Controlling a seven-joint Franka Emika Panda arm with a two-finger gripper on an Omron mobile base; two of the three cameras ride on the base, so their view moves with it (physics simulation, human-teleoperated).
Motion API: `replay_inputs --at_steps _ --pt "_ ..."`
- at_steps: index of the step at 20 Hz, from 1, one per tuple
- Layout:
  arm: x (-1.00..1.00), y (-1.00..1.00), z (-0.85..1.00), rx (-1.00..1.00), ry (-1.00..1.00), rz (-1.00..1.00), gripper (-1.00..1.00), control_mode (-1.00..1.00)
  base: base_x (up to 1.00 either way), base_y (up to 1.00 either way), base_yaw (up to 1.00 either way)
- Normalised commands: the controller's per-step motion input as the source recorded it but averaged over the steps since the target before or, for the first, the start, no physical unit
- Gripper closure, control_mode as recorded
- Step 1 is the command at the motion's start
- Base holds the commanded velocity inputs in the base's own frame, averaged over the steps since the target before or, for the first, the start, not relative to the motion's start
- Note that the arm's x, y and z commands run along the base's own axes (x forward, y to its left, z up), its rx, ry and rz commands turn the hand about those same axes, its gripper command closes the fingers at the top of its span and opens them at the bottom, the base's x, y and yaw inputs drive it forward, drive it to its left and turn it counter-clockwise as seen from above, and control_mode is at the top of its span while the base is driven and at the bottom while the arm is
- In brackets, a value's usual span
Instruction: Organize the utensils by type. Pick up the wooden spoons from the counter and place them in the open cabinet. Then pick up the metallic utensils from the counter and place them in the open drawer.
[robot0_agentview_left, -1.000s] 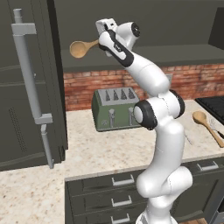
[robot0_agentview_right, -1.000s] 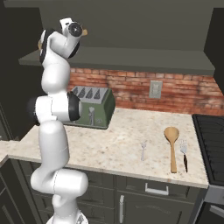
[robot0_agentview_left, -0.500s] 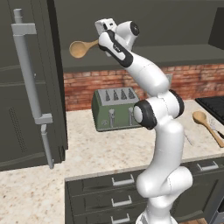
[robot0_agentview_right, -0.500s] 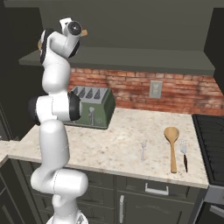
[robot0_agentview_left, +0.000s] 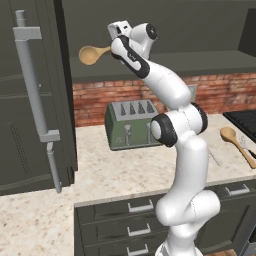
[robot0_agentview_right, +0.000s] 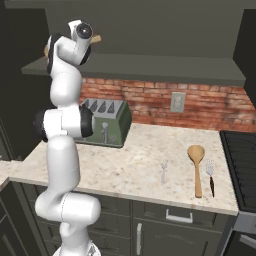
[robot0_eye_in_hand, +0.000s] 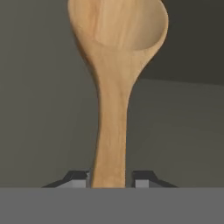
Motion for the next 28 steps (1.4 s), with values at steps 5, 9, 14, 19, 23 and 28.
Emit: replay_inputs --at_steps 5,9,14,19,23,28 --pt "0.13 0.0 -0.27 0.0 0.02 -0.01 -1.0 -1.0 0.0 0.0 0.0" --pt "0.03 0.0 -0.24 0.0 0.07 0.0 -1.0 -1.0 0.0 0.0 0.0" --pt "-0.02 0.0 -0.2 0.0 0.04 0.0 -1.0 -1.0 0.0 0.0 0.0" --pt "-0.25 0.0 -0.17 0.0 0.0 0.0 -1.0 -1.0 0.0 0.0 0.0" --pt "-0.18 0.0 -0.1 0.0 0.0 0.0 -1.0 -1.0 0.0 0.0 0.0" --pt "-0.28 0.0 -0.07 0.0 -0.01 0.0 -1.0 -1.0 0.0 0.0 0.0"
